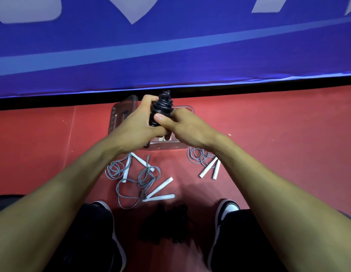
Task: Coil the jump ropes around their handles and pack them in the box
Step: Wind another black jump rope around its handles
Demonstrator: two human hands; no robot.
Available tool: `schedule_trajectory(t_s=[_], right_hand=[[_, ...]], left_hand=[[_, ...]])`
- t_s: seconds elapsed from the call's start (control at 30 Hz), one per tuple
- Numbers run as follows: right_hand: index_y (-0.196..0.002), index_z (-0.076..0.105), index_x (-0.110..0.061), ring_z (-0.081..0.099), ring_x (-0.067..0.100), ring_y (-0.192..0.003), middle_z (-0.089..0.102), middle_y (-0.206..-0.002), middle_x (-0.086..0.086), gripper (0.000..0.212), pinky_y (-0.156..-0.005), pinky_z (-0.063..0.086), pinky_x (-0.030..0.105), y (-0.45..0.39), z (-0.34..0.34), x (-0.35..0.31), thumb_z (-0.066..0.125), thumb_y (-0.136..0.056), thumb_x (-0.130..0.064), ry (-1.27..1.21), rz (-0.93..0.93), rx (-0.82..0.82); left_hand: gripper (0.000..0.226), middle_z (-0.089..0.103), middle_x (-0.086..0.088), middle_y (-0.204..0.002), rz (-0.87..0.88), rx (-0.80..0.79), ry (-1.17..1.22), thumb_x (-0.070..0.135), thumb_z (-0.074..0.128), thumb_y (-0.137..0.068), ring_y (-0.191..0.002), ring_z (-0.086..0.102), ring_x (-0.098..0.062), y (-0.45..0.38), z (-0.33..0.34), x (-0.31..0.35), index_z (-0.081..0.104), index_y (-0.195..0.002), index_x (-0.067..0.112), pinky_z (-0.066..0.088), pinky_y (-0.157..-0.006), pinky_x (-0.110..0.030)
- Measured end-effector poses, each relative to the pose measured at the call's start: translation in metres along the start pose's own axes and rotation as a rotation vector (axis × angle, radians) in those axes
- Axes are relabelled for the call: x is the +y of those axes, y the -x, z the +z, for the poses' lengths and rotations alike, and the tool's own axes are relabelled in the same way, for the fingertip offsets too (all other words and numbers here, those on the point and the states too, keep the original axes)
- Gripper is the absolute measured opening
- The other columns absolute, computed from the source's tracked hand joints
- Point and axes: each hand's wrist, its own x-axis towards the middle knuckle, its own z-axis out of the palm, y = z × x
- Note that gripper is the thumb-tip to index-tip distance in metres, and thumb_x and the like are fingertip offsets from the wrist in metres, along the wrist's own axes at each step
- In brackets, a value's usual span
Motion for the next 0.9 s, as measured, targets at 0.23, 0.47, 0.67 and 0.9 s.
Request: schedule_trajectory(t_s=[0.23,0.47,0.67,0.9], right_hand=[[-0.063,0.055,-0.022,0.04,-0.001,-0.043,0.051,-0.05,-0.016,0.049,-0.051,0.032,0.014,-0.003,-0.005,-0.001,0.045,-0.104,-0.046,-0.207,0.111,0.049],[-0.073,0.063,-0.015,0.036,0.009,-0.055,0.055,-0.068,0.0,0.031,-0.056,0.027,0.027,-0.013,-0.005,0.012,0.054,-0.102,-0.01,-0.377,0.137,0.196],[-0.065,0.057,-0.024,0.044,0.009,-0.053,0.049,-0.052,-0.012,0.042,-0.057,0.037,0.026,-0.018,-0.005,0.016,0.063,-0.077,0.015,-0.354,0.18,0.378],[-0.067,0.049,-0.023,0.049,0.017,-0.06,0.051,-0.052,-0.013,0.017,-0.064,0.041,0.031,-0.02,0.004,0.013,0.055,-0.067,-0.008,-0.21,0.126,0.265]], left_hand=[[0.066,0.065,-0.011,-0.121,-0.028,-0.017,0.393,-0.001,0.062,-0.079,-0.104,0.064,-0.018,-0.006,-0.003,0.001,0.047,-0.141,0.012,0.056,-0.087,-0.03],[0.054,0.066,-0.009,-0.1,-0.049,0.079,0.475,0.005,0.054,-0.071,-0.08,0.067,-0.021,-0.007,-0.006,0.006,0.056,-0.124,0.011,0.058,-0.064,-0.034],[0.049,0.065,-0.009,-0.089,-0.059,0.051,0.492,0.006,0.055,-0.07,-0.074,0.066,-0.02,-0.002,0.002,0.01,0.057,-0.119,0.003,0.057,-0.061,-0.029],[0.039,0.066,-0.014,-0.095,-0.088,0.138,0.446,-0.012,0.058,-0.087,-0.076,0.065,-0.02,-0.007,0.0,0.002,0.051,-0.125,-0.009,0.058,-0.063,-0.028]])
